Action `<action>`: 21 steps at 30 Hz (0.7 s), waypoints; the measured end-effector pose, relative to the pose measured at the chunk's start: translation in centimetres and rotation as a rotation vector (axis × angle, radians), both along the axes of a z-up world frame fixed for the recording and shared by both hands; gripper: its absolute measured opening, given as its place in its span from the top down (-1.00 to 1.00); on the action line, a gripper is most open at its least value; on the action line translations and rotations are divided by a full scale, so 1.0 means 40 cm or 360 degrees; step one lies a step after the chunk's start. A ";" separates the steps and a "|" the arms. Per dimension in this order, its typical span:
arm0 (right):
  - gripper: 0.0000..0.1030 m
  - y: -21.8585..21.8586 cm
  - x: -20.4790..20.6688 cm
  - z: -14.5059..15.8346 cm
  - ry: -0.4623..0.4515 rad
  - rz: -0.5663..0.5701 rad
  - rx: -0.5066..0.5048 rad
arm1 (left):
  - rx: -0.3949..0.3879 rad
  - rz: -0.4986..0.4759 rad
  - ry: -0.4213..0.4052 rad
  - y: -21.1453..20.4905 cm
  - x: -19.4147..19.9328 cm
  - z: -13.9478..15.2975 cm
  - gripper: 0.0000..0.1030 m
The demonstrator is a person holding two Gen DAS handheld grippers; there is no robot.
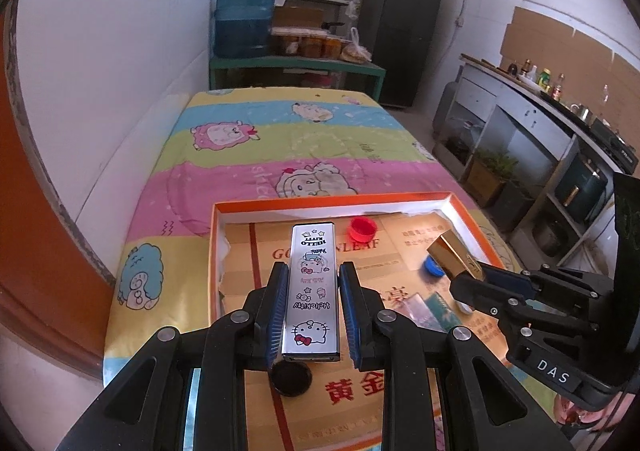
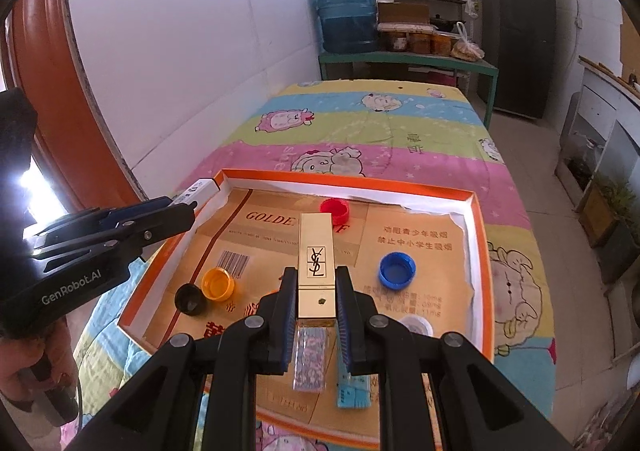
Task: Organize rigid objects
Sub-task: 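Carry the white box with the left tool while the right tool carries the gold box into the lid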
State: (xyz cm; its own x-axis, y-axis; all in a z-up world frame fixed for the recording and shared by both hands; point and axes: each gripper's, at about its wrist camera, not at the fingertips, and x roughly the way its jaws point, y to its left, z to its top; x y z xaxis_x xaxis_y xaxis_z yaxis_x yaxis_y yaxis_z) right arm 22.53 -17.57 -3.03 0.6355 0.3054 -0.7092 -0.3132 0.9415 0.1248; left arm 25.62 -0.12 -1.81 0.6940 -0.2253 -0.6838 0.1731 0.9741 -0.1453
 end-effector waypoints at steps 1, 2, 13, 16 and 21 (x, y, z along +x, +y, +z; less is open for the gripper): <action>0.64 0.002 0.008 -0.003 0.0007 0.0006 -0.0001 | 0.0001 0.0007 0.0006 0.004 0.007 -0.005 0.49; 0.64 0.005 0.014 -0.006 0.0012 0.0010 -0.0002 | 0.0002 0.0011 0.0013 0.006 0.011 -0.008 0.49; 0.64 0.064 0.078 -0.048 0.0081 0.0110 -0.0092 | -0.0004 0.0019 0.0079 0.017 0.068 -0.055 0.49; 0.64 0.080 0.098 -0.060 0.0110 0.0125 -0.0116 | -0.0001 0.0021 0.0095 0.020 0.083 -0.066 0.49; 0.64 0.098 0.130 -0.075 0.0146 0.0151 -0.0127 | 0.0011 0.0026 0.0121 0.023 0.105 -0.081 0.49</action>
